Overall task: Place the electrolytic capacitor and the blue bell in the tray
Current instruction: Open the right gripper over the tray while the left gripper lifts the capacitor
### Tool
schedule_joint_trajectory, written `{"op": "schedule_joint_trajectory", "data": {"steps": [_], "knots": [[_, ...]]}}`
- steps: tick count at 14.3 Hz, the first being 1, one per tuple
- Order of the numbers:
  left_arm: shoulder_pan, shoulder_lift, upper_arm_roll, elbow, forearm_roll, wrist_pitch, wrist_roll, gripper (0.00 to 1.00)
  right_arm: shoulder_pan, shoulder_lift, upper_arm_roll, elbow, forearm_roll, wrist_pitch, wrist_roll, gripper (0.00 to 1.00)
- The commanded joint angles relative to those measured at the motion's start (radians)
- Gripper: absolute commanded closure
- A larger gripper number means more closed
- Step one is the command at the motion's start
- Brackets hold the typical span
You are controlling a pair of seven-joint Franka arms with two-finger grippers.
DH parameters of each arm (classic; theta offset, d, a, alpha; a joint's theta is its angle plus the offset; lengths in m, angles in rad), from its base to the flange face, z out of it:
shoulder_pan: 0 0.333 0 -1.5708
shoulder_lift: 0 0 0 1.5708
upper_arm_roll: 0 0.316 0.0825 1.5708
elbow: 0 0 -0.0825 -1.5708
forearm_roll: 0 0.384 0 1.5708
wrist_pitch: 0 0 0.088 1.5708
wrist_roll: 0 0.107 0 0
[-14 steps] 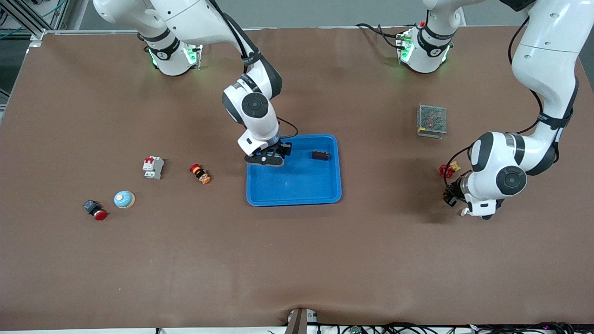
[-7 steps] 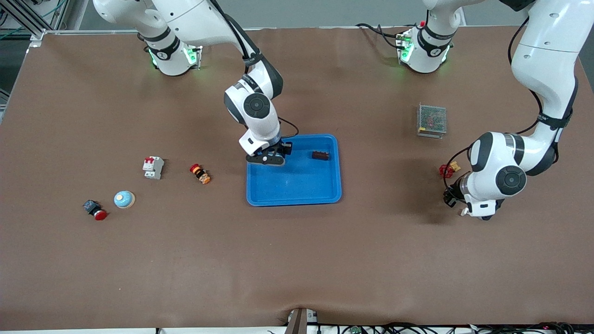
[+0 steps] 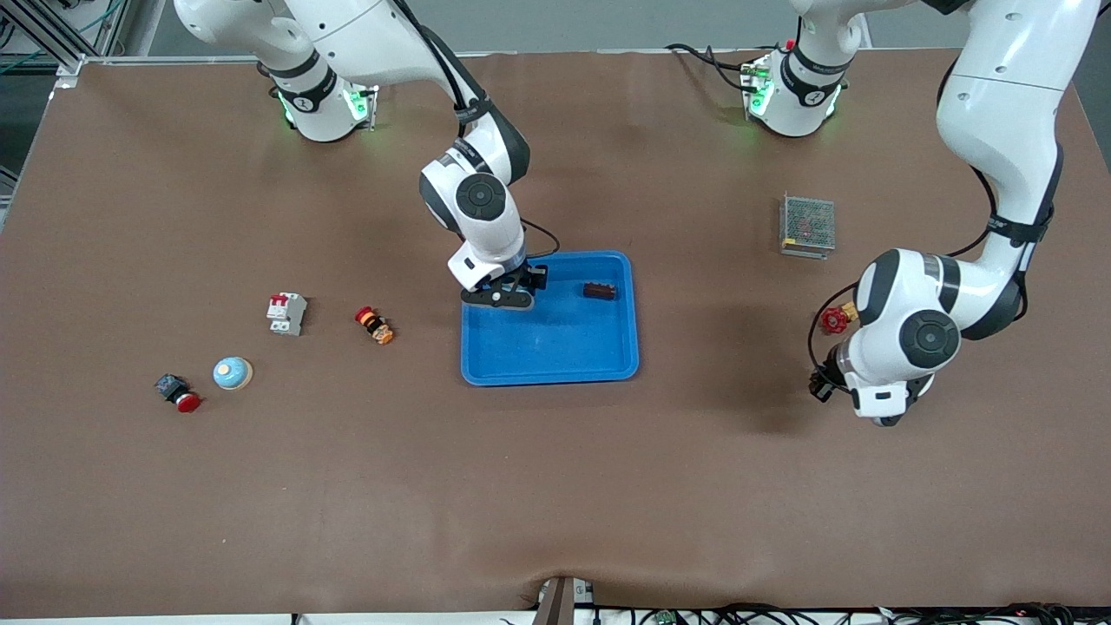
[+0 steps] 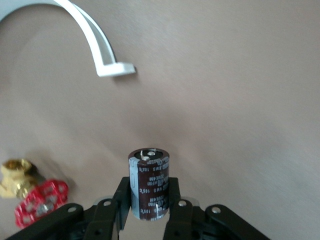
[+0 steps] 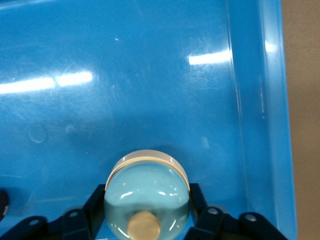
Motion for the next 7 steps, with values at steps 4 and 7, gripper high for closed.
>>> {"op": "schedule_joint_trajectory", "data": {"steps": [4, 7], "knots": [[-0.107, 0.008, 0.001, 0.067, 0.001, -0.049, -0.134, 1.00, 0.016, -0.006, -0.011, -0.004, 0.000, 0.003, 0.012, 0.00], [-0.155, 0.020, 0.001, 0.096, 0.001, -0.062, -0.215, 1.00, 0.002, -0.051, -0.015, 0.005, 0.000, -0.055, -0.006, 0.00]]}}
